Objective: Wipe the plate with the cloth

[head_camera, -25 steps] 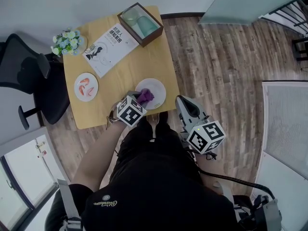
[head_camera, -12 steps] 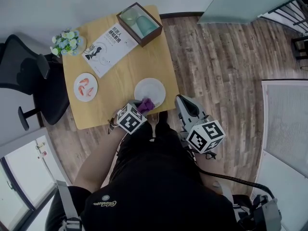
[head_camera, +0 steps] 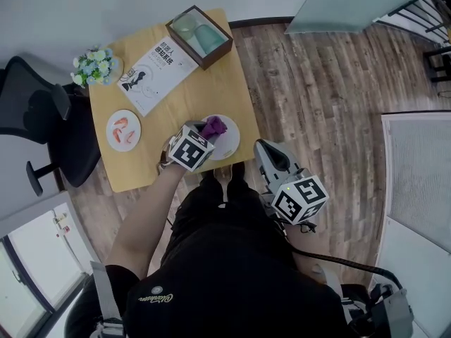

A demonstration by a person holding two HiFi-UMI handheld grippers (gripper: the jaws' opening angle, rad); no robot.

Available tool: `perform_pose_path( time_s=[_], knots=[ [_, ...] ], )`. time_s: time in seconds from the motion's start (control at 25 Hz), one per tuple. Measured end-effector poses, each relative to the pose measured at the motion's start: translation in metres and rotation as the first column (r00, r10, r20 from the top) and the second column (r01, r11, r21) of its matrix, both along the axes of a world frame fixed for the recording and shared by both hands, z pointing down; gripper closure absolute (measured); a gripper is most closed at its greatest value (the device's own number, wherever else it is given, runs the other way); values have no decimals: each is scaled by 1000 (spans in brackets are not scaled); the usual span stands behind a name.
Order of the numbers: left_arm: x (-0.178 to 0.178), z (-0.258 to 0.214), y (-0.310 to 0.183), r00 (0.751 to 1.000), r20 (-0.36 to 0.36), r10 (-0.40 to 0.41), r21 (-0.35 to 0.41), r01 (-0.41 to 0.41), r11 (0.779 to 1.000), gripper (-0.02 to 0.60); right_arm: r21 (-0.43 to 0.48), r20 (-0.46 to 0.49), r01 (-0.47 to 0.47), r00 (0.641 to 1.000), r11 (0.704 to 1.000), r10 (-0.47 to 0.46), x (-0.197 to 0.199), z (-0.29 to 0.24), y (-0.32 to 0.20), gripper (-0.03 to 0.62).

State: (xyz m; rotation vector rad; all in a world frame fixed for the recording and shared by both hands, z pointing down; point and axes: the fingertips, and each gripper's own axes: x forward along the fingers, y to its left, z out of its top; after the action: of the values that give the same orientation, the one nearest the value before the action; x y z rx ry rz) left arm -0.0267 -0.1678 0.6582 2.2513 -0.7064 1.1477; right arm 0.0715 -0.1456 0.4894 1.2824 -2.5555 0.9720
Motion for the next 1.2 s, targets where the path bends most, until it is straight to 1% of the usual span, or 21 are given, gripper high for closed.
perform_pose_path(
  time_s=[0.2,0.28,0.52,0.76,1.0,1.2],
  knots=[
    [7,11,-29,999,38,5,13,-5,1000,454,-7,-6,-20,1000,1000,20,8,3,3,594],
    [9,17,-31,999,50,10,8,-10,1000,454,-10,-8,-27,1000,1000,27,11,4,4,594],
    [11,20,-28,998,53,17,2,-17,1000,454,-15,-11,-37,999,999,37,16,6,5,594],
    [15,17,-2,998,44,33,2,-33,999,454,-15,-6,-30,1000,999,30,13,6,4,594],
    [19,17,37,998,25,63,-34,-62,997,454,-12,-1,-24,1000,1000,24,9,5,3,594],
    [15,14,61,999,6,53,-53,-53,997,454,-13,-1,-19,1000,1000,19,7,6,3,594]
  ],
)
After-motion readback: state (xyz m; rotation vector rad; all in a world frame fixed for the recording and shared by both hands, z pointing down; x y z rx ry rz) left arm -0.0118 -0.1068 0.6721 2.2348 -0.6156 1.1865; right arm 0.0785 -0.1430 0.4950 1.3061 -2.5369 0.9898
